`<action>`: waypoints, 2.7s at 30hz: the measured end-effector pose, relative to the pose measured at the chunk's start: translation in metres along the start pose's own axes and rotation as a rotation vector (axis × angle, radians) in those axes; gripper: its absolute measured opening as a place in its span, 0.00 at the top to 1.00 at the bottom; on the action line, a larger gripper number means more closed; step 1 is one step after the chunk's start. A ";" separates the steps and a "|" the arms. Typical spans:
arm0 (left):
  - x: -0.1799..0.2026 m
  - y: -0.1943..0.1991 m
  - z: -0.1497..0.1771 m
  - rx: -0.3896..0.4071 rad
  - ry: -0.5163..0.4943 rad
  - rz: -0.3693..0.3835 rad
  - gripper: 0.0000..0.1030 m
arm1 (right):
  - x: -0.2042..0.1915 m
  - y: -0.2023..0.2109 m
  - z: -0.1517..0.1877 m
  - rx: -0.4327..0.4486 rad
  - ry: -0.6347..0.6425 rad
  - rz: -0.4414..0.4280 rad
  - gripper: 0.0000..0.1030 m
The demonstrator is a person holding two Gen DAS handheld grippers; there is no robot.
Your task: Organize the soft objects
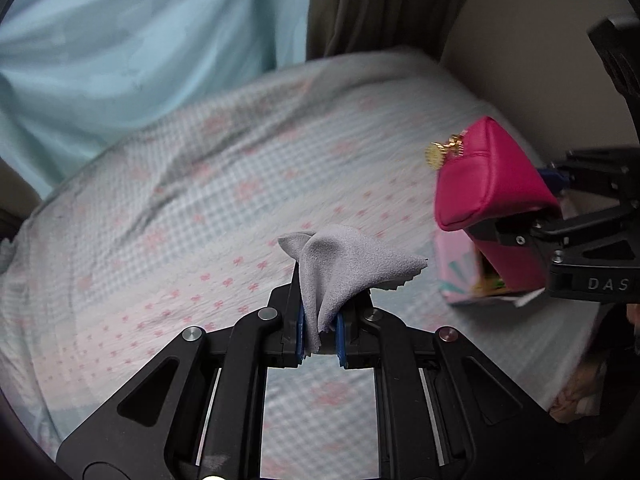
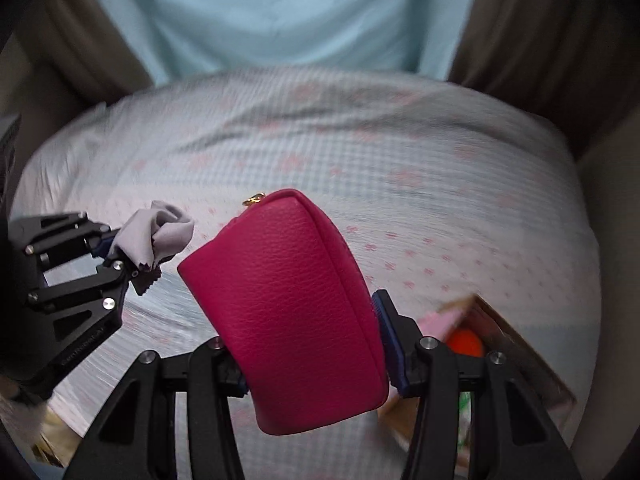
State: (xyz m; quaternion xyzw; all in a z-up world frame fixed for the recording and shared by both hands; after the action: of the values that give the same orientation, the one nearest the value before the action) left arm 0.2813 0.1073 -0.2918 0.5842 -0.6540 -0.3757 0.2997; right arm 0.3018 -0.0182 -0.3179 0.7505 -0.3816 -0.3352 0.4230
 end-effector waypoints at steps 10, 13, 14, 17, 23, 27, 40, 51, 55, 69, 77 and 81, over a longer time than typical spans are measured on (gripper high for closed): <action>0.093 0.063 -0.026 0.088 -0.083 0.081 0.91 | 0.060 0.118 0.065 0.107 -0.234 0.082 0.55; 0.129 0.068 -0.032 0.093 -0.104 0.099 0.91 | 0.091 0.142 0.090 0.122 -0.288 0.101 0.55; 0.144 0.068 -0.034 0.091 -0.111 0.103 0.91 | 0.099 0.147 0.096 0.125 -0.303 0.102 0.55; 0.184 0.062 -0.037 0.073 -0.122 0.119 0.91 | 0.132 0.160 0.120 0.131 -0.357 0.108 0.55; 0.258 0.027 -0.035 0.010 -0.149 0.137 0.91 | 0.192 0.150 0.151 0.097 -0.444 0.113 0.55; 0.294 -0.010 -0.030 -0.054 -0.145 0.144 0.91 | 0.233 0.132 0.171 0.056 -0.517 0.095 0.55; 0.355 -0.131 -0.038 -0.234 -0.119 0.125 0.91 | 0.292 0.041 0.203 -0.104 -0.651 0.021 0.55; 0.353 -0.157 -0.052 -0.212 -0.164 0.096 0.00 | 0.287 0.008 0.205 -0.122 -0.508 0.032 0.15; 0.350 -0.157 -0.050 -0.219 -0.187 0.092 0.00 | 0.281 0.014 0.206 -0.098 -0.479 0.048 0.02; 0.323 -0.095 -0.047 -0.143 -0.161 0.088 0.00 | 0.263 0.057 0.199 0.000 -0.487 0.087 0.02; 0.294 -0.012 -0.048 -0.035 -0.149 0.068 0.00 | 0.221 0.118 0.189 0.124 -0.483 0.108 0.02; 0.274 0.031 -0.044 0.019 -0.113 0.078 0.00 | 0.192 0.154 0.184 0.187 -0.451 0.140 0.02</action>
State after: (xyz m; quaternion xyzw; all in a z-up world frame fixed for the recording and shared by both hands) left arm 0.2632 -0.1685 -0.2545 0.5390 -0.6956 -0.3899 0.2713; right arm 0.1979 -0.3065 -0.2926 0.6642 -0.5465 -0.4275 0.2781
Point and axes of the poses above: each gripper's, at about its wrist camera, not at the fingertips, and y roughly against the way its jaws point, x to its right, z to its underside, the point moved 5 cm from there along -y, roughly the way its jaws point, and after that the axes turned 7 degrees about -z, right-handed, at the moved point
